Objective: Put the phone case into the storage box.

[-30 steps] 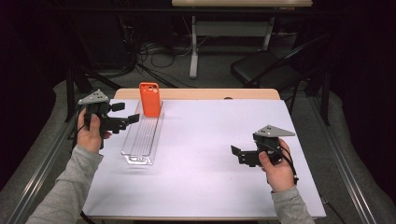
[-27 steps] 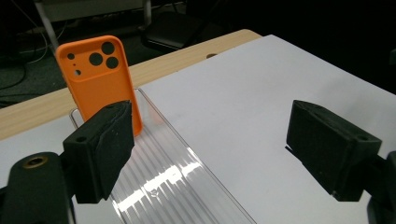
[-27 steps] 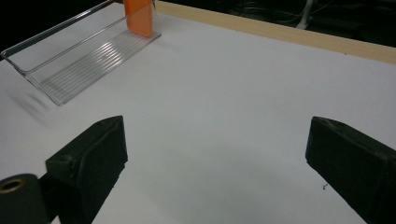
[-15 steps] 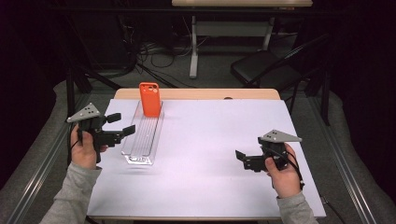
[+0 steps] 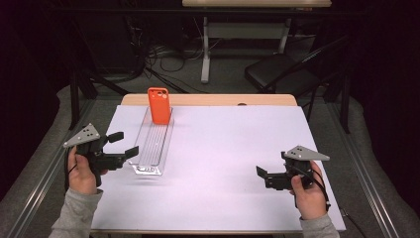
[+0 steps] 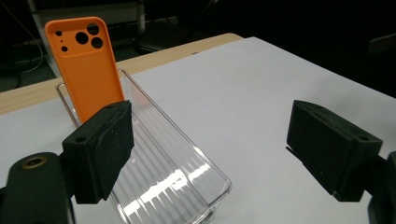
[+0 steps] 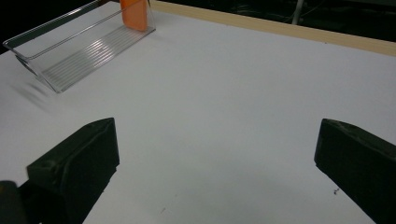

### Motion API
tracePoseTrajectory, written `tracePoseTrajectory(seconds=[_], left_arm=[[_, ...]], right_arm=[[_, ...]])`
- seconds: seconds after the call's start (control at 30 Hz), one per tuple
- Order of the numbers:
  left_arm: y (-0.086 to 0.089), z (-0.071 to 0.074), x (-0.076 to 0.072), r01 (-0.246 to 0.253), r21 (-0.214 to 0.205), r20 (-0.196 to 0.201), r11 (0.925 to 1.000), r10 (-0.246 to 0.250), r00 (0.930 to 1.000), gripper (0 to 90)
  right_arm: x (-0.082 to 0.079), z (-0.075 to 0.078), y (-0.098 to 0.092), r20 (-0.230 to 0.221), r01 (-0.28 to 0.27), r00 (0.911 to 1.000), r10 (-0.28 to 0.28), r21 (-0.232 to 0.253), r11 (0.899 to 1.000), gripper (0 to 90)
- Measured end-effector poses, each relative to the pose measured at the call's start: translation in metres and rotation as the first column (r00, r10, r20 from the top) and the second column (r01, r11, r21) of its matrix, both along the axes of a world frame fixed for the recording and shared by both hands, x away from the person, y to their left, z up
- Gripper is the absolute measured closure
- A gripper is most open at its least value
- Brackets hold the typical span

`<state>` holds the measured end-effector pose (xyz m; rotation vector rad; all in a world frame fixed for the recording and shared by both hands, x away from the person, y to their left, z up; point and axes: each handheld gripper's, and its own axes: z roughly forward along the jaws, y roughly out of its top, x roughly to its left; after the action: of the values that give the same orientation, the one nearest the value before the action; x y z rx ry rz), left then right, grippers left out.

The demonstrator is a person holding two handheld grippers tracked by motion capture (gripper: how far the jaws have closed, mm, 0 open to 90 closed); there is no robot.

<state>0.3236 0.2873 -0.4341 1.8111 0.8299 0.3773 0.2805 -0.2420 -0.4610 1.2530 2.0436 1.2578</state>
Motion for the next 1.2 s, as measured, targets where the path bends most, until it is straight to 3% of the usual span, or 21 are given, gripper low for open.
tracePoseTrajectory(seconds=[0.23, 0.43, 1.2], left_arm=[[-0.002, -0.012, -0.006, -0.009, 0.023, -0.013, 0.9997, 0.009, 0.9999, 13.1], [-0.002, -0.022, -0.007, 0.011, 0.003, -0.023, 0.9999, -0.011, 0.9997, 9.6], [-0.003, -0.048, -0.02, 0.009, 0.013, -0.001, 0.9999, -0.009, 1.0, 7.6]], right_arm=[[-0.008, -0.008, -0.008, -0.006, 0.023, 0.9997, -0.023, -0.004, 1.0, 0.0], [-0.015, -0.017, -0.011, -0.012, 0.034, 0.9994, -0.034, -0.01, 0.999, 0.0], [-0.024, -0.038, -0.019, -0.011, 0.051, 0.9986, -0.052, -0.013, 0.999, 0.0]])
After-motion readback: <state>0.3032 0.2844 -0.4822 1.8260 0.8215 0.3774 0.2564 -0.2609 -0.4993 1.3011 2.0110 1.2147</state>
